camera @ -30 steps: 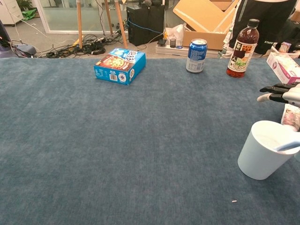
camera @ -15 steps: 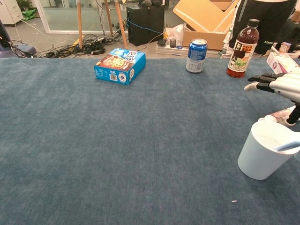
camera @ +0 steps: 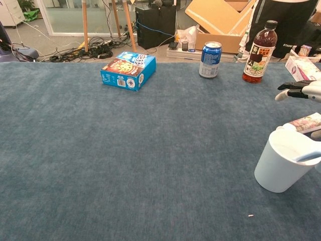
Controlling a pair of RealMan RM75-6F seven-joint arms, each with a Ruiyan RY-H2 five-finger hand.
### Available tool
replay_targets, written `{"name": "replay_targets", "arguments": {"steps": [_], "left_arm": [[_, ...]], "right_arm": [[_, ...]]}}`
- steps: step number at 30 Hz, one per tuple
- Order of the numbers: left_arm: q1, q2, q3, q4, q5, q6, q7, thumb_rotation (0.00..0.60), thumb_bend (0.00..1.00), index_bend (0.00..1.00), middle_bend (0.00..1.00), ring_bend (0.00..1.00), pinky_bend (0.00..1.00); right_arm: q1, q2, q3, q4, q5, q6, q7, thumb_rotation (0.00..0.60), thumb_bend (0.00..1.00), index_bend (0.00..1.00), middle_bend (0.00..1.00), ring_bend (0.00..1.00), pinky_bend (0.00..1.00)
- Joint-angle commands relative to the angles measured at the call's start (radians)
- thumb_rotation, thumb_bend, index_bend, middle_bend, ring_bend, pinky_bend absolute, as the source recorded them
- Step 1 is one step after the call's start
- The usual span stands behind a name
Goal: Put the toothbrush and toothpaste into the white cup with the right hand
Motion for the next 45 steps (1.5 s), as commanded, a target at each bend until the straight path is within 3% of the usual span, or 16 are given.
{"name": "replay_targets", "arguments": {"steps": [1,5,12,20,26,31,45], "left_arm": [[0.0,0.001,0.0,-0.001,0.001,0.002,-0.001,0.6,0.0,0.59,0.25,0.19,0.2],[0.002,0.002,0.001,-0.003,0.004,0.005,-0.002,0.6,0.0,0.59,0.25,0.19,0.2],[0.002,0.002,0.0,-0.002,0.003,0.003,-0.003,0.6,0.0,0.59,0.25,0.19,0.2],[0.003,0.004,0.001,-0.004,0.008,0.006,-0.006,0.6,0.0,0.59,0.25,0.19,0.2],[0.002,0.002,0.001,-0.003,0.005,0.005,-0.001,0.6,0.0,0.59,0.25,0.19,0.2],[0.002,0.002,0.001,-0.003,0.006,0.005,-0.002,0.6,0.0,0.59,0.25,0.19,0.2],[0.002,0.004,0.001,-0.003,0.004,0.001,-0.009,0.6,0.0,0.59,0.25,0.19,0.2]], "right_arm": [[-0.002,0.013,0.005,-0.019,0.023,-0.016,-0.032,0.6,0.0,0.27,0.23,0.31,0.52],[0.0,0.015,0.009,-0.032,0.042,-0.03,-0.063,0.6,0.0,0.3,0.36,0.44,0.64],[0.001,0.016,0.013,-0.042,0.053,-0.03,-0.086,0.6,0.0,0.3,0.53,0.61,0.71],[0.004,0.025,0.015,-0.062,0.063,-0.035,-0.104,0.6,0.0,0.33,0.8,0.87,0.92],[0.011,0.031,0.02,-0.078,0.087,-0.059,-0.127,0.6,0.0,0.33,0.93,0.99,1.0],[0.022,0.029,0.024,-0.092,0.116,-0.094,-0.151,0.6,0.02,0.34,0.98,1.0,1.0],[0.049,0.008,0.034,-0.095,0.172,-0.142,-0.208,0.6,0.14,0.37,1.0,1.0,1.0]]}}
